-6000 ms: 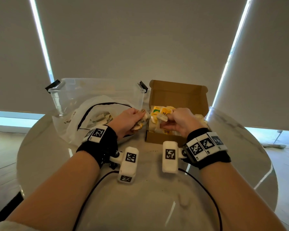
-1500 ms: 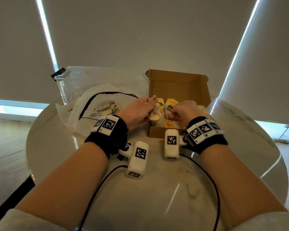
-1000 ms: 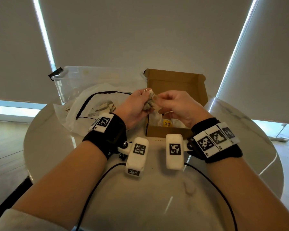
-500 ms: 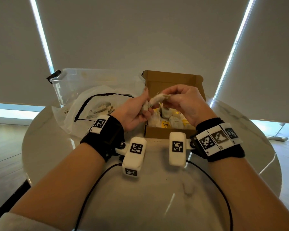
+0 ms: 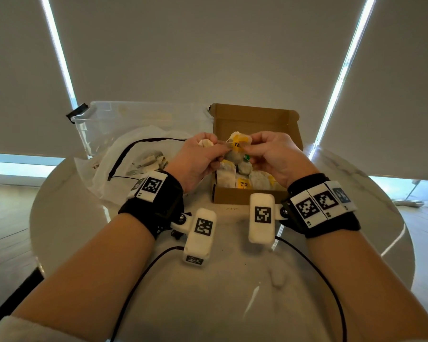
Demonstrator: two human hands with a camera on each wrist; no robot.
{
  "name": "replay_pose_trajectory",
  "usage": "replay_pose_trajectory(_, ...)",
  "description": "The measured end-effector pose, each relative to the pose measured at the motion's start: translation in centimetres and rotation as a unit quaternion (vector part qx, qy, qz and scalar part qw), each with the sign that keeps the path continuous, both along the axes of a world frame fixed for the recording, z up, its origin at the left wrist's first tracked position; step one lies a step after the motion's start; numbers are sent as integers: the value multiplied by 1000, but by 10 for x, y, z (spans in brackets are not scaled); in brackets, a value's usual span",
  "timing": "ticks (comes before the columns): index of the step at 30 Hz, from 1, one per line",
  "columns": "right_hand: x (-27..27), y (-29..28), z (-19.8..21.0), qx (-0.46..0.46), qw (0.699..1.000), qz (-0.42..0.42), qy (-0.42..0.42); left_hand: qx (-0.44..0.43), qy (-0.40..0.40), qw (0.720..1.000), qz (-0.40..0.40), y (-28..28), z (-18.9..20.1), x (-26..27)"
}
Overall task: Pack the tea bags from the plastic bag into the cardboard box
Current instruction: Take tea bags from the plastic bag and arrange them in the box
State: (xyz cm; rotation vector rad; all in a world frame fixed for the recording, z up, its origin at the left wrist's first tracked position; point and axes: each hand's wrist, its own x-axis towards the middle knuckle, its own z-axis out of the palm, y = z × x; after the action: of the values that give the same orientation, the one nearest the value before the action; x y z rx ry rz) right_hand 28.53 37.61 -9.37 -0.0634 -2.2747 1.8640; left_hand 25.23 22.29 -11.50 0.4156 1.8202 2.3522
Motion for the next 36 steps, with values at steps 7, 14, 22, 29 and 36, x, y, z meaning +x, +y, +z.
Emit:
replay_pose_trajectory(7,-9,16,1,-38,991,-119,-53,94,-119,988,-1,0,3,-3)
replay_pose_trajectory(14,-19,5,-8,28,984,-92,-150,199,-136,969,-60,-3,4,-2)
replay_pose_trajectory(22,-36,5,-26,78,983,-124,-110,127,-108,983,-76,-1,2,-3)
replay_pose_trajectory(29,-23,5,-13,129,979,-154,20,92,-83,989,-77,0,0,-5)
replay_pose_trajectory(36,0,-9,1,105,994,35,21,38,-50,988,-142,0,-1,2)
